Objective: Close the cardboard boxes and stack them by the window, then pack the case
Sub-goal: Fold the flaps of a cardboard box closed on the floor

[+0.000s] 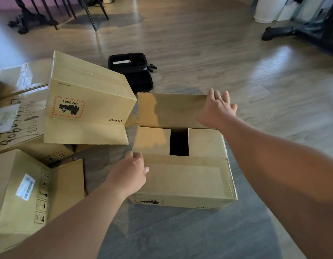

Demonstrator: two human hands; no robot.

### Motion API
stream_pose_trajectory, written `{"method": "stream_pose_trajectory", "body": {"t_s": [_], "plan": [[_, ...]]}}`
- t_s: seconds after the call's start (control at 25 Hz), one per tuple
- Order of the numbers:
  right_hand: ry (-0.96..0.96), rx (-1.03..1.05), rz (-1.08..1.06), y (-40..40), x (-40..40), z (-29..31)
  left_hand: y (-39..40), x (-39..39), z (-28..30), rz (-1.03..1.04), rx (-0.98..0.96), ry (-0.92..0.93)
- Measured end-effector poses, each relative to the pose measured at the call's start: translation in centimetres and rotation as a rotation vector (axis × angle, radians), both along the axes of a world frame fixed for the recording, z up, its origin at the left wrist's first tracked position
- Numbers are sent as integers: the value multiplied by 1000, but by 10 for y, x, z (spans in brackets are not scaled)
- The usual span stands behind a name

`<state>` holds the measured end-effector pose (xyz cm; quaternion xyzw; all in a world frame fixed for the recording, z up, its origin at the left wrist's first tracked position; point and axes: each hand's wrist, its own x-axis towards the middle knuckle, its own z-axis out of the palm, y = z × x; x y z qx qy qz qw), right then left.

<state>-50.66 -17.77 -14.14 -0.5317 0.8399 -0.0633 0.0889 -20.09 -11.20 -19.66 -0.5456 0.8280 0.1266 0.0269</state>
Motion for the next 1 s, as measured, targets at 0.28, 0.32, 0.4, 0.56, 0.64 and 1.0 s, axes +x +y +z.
{"method": "stream_pose_trajectory", "body": {"t_s": [0.28,0.32,0.4,0.56,0.64,1.0], "plan": [[280,-277,120,50,11,1,3,-8,2,137,-6,77],[292,-288,131,64,14,-2,5,-7,2,186,6,111],[309,-265,155,91,19,-10,11,-7,5,259,53,212],[373,-184,254,134,20,-24,17,-8,13,156,38,332],[336,-110,264,148,21,-32,15,-10,13,98,58,279],[-302,-11,-32,157,12,-76,-16,-16,-6,256,261,282]]}}
